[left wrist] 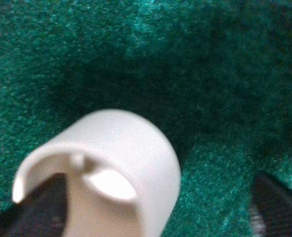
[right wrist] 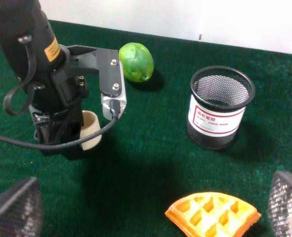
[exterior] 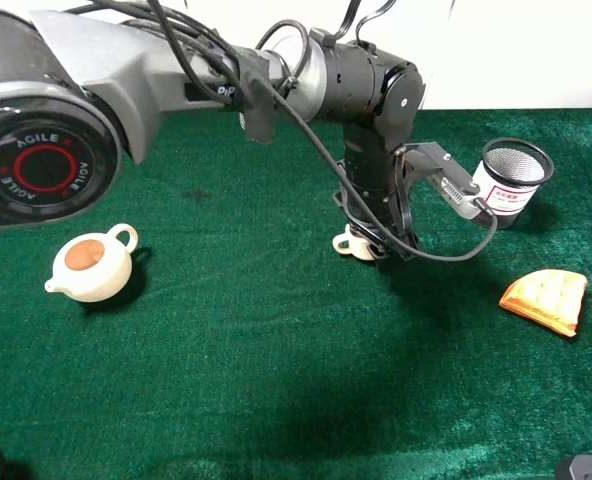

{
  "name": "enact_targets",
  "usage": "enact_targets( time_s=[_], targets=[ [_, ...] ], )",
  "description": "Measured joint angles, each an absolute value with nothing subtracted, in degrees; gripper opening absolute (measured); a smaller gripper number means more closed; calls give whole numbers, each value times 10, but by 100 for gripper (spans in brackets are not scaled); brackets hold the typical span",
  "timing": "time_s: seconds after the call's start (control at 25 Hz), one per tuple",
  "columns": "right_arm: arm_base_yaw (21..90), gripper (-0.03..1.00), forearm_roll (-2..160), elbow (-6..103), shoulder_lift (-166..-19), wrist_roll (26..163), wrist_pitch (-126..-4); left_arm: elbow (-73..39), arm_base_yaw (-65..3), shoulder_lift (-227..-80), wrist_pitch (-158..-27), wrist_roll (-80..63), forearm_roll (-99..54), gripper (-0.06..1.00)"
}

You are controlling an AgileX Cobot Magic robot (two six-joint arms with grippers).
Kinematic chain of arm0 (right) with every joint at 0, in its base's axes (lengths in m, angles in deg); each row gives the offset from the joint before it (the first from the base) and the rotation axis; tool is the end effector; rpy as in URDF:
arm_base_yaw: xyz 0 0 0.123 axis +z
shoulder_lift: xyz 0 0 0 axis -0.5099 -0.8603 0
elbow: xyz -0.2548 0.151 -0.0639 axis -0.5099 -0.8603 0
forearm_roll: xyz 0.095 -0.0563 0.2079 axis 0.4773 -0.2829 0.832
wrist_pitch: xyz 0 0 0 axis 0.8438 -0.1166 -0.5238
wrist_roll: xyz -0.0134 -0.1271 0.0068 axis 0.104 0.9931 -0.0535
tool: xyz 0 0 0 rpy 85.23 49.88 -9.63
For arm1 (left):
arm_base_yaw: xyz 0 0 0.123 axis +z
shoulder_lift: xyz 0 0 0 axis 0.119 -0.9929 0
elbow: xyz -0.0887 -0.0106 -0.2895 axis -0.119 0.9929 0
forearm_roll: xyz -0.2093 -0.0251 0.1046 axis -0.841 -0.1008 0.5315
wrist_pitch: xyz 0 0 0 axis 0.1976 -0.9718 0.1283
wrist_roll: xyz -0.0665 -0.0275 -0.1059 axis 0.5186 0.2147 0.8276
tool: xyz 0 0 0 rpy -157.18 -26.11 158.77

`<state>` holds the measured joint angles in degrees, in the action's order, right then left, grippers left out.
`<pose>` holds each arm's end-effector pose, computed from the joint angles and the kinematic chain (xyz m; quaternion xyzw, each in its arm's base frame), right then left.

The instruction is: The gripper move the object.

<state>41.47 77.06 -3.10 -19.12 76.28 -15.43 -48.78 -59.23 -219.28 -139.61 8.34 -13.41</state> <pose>-0.0060 0.0110 0.2578 -0.1141 0.8318 0.0843 0.5366 0.3076 -0.4126 0.0998 0.5440 0.8256 -0.0779 0.1279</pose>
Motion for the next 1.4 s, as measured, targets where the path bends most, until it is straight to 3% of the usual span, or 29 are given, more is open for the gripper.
enact_targets(
  time_s=[0.12,0.24,0.68,1.04,1.4],
  targets=[
    [415,69,771,-31,-191,763,-154,-488,-592,-2183,-1396,83,-130,93],
    [415,69,771,-31,-191,763,-154,-489,-592,-2169,-1396,83,-122,98],
    [415,69,771,-31,-191,763,-154,-566,-592,-2161,-1457,84,-115,99],
    [415,69,771,-31,-191,763,-154,-692,-592,-2153,-1556,84,-97,99],
    [415,69,771,-31,-191,763,-154,-671,-592,-2025,-1557,134,-53,99]
  ],
)
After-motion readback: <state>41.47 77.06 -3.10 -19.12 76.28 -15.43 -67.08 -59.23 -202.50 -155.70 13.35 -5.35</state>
